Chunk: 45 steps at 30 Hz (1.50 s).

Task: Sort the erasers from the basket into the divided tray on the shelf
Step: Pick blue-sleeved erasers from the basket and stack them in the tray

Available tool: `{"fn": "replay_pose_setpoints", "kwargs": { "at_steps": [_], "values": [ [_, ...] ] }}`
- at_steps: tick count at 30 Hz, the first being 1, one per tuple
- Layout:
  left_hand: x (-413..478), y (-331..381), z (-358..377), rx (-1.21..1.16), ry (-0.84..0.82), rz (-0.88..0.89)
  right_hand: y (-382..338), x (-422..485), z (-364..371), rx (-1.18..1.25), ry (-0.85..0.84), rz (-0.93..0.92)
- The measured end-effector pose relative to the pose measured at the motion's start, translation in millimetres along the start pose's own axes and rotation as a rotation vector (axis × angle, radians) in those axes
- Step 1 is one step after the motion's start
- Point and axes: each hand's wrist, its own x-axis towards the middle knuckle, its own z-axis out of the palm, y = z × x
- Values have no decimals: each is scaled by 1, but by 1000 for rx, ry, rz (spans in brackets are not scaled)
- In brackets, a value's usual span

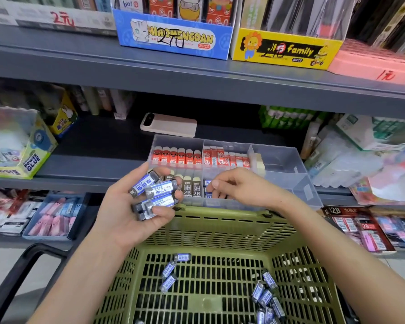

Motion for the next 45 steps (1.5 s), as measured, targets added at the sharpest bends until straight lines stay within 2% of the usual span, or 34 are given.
{"fn": "replay_pose_setpoints", "kwargs": {
  "at_steps": [2, 4, 7, 9, 12, 14, 17, 18, 20, 22, 24, 26, 28, 31, 33, 35, 37, 41, 45],
  "values": [
    [1, -1, 2, 16, 3, -3, -3, -2, 0, -30, 41, -15],
    [2, -1, 3, 22, 3, -10, -11, -6, 2, -43, 175, -83],
    [5, -3, 4, 41, -20, -18, -35, -19, 8, 100, 324, -261],
    [6, -4, 4, 58, -31, -10, -48, -25, 16, 53, 345, -355],
    [8, -5, 3, 96, -43, 13, -62, -28, 25, -169, 404, -411],
    [8, -6, 1, 138, -27, 25, -66, -28, 26, -174, 405, -376],
    [9, -10, 1, 191, -3, 28, -67, -29, 26, -115, 301, -370],
    [10, -11, 2, 195, -3, 25, -67, -30, 25, -42, 240, -361],
    [11, -13, 3, 213, 18, 25, -67, -34, 18, 279, 151, -309],
    [12, -12, 1, 235, 43, 39, -61, -38, 2, 641, 200, -260],
    [10, -10, -3, 250, 43, 54, -50, -39, -16, 777, 317, -183],
    [8, -9, -6, 250, 39, 64, -37, -36, -28, 632, 380, -85],
    [8, -8, -7, 251, 39, 72, -24, -28, -31, 269, 364, 5],
    [8, -9, -8, 262, 42, 83, -12, -14, -29, -390, 192, 1],
    [8, -9, -8, 261, 40, 83, -14, -6, -23, -601, 76, -34],
    [7, -9, -8, 263, 33, 84, -18, 0, -15, -638, 14, -58],
    [7, -9, -9, 260, 24, 85, -20, 5, -8, -562, -3, -60],
    [7, -8, -11, 254, 13, 82, -13, 4, -3, -399, 90, -36],
    [8, -8, -11, 257, 15, 83, -5, 1, 0, -421, 99, -6]
  ]
}}
